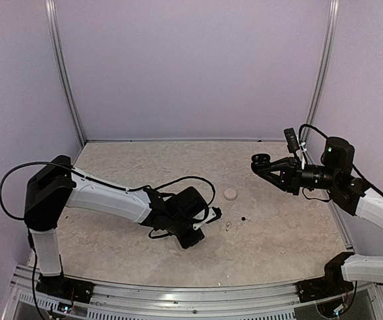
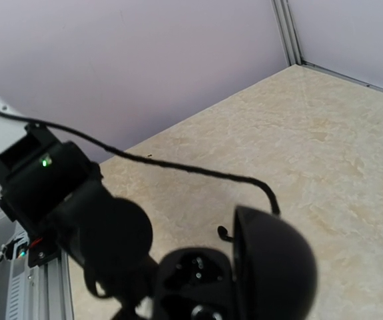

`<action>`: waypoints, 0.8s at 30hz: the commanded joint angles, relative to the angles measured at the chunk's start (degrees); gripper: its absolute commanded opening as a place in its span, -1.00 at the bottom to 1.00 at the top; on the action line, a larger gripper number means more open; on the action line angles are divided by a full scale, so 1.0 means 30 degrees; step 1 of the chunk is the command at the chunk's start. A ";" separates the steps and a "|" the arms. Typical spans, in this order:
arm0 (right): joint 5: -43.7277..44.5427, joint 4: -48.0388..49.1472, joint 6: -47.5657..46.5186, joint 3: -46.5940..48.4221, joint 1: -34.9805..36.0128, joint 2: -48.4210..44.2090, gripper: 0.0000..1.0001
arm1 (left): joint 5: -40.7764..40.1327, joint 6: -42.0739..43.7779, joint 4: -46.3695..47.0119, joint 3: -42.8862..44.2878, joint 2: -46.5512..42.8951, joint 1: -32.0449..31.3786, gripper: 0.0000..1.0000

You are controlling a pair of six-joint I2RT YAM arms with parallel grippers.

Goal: Insert the wireless bluetooth earbuds into the charging case
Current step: Move the left earbud to the center of the board.

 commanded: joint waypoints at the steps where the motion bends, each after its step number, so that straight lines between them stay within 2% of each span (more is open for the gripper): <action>1: -0.0434 0.0454 0.0161 -0.0053 -0.0257 0.0031 -1.00 | -0.0364 -0.0209 -0.3411 -0.2069 -0.0946 0.0579 -1.00; 5: -0.0593 0.0671 0.0262 -0.0120 -0.0259 0.0084 -1.00 | -0.0641 -0.0045 -0.4130 -0.2817 -0.2129 0.0989 -0.93; 10: -0.0665 0.0637 0.0207 -0.0065 -0.0257 0.0243 -1.00 | -0.1247 -0.0225 -0.5011 -0.2442 -0.3069 0.1398 -0.49; 14: -0.0669 0.0550 0.0152 0.0026 -0.0257 0.0383 -1.00 | -0.1410 -0.0478 -0.5965 -0.1141 -0.3138 0.1063 -0.29; 24: -0.0161 -0.0361 -0.0247 0.0368 -0.0258 0.0428 -1.00 | -0.1122 -0.1013 -0.7815 0.1952 -0.1536 0.0515 -0.22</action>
